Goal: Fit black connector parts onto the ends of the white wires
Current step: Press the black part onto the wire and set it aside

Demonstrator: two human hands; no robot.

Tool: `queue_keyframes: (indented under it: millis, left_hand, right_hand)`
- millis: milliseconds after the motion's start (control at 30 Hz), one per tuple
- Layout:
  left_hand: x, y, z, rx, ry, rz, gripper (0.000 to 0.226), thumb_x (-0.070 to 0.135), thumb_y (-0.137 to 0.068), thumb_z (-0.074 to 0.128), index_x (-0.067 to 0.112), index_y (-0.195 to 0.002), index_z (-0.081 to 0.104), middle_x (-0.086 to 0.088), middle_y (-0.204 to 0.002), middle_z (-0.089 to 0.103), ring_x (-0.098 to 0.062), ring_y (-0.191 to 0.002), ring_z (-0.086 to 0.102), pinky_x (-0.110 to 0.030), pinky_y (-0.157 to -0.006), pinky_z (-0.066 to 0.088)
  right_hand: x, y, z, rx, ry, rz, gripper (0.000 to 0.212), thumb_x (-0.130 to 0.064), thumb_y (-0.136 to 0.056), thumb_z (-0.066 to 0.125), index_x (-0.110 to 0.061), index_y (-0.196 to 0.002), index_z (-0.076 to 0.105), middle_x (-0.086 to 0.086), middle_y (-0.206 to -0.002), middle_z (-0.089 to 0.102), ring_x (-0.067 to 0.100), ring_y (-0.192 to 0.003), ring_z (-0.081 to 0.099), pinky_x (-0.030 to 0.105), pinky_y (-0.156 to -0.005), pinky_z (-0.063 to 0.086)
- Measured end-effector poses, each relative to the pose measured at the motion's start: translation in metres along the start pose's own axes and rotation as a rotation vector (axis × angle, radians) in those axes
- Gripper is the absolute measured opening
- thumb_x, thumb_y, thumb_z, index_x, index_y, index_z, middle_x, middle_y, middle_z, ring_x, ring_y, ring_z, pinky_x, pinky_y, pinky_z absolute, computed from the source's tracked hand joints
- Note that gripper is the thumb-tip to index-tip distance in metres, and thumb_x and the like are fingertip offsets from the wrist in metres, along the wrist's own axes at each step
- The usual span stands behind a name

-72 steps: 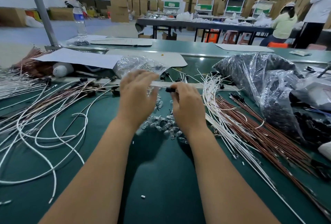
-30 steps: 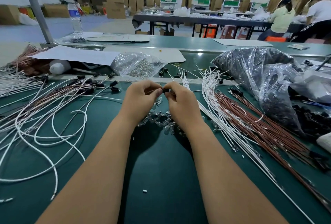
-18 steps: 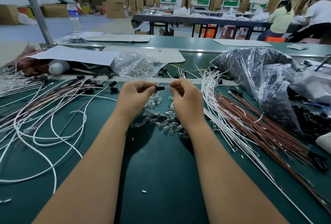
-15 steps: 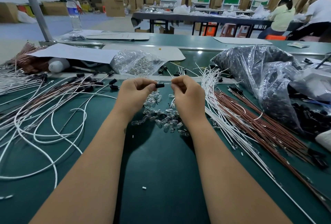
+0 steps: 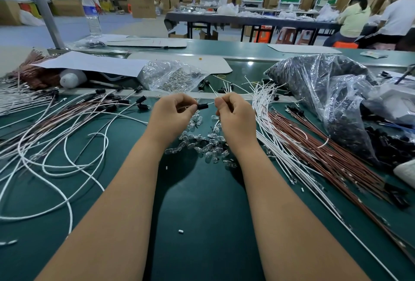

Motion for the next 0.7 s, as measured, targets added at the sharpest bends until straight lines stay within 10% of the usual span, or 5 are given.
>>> queue_keyframes:
  millis: [433, 700]
  left_hand:
    - [-0.001, 0.000, 0.002, 0.023, -0.099, 0.051, 0.005, 0.009, -0.091, 0.062, 0.008, -0.090, 0.068, -0.006, -0.076, 0.065, -0.008, -0.064, 0.052, -0.012, -0.057, 0.039]
    - [-0.006, -0.002, 0.002, -0.012, -0.023, -0.012, 0.007, 0.009, -0.091, 0.062, 0.007, -0.091, 0.069, 0.000, -0.066, 0.058, 0.003, -0.046, 0.044, -0.008, -0.047, 0.033]
  right_hand:
    - [-0.003, 0.001, 0.004, -0.050, -0.122, 0.083, 0.019, -0.010, -0.096, 0.051, -0.004, -0.088, 0.067, 0.012, -0.078, 0.066, 0.031, -0.077, 0.062, 0.048, -0.073, 0.053]
    - [-0.002, 0.002, 0.000, 0.004, -0.098, -0.044, 0.014, -0.005, -0.086, 0.065, -0.017, -0.089, 0.072, -0.009, -0.076, 0.067, 0.011, -0.071, 0.062, 0.027, -0.068, 0.055]
Point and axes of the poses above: each hand's wrist, its own y-axis away from the middle knuckle, its own z-axis out of the palm, x = y × z, the point moved 3 cm from there along -y, towards the middle knuckle
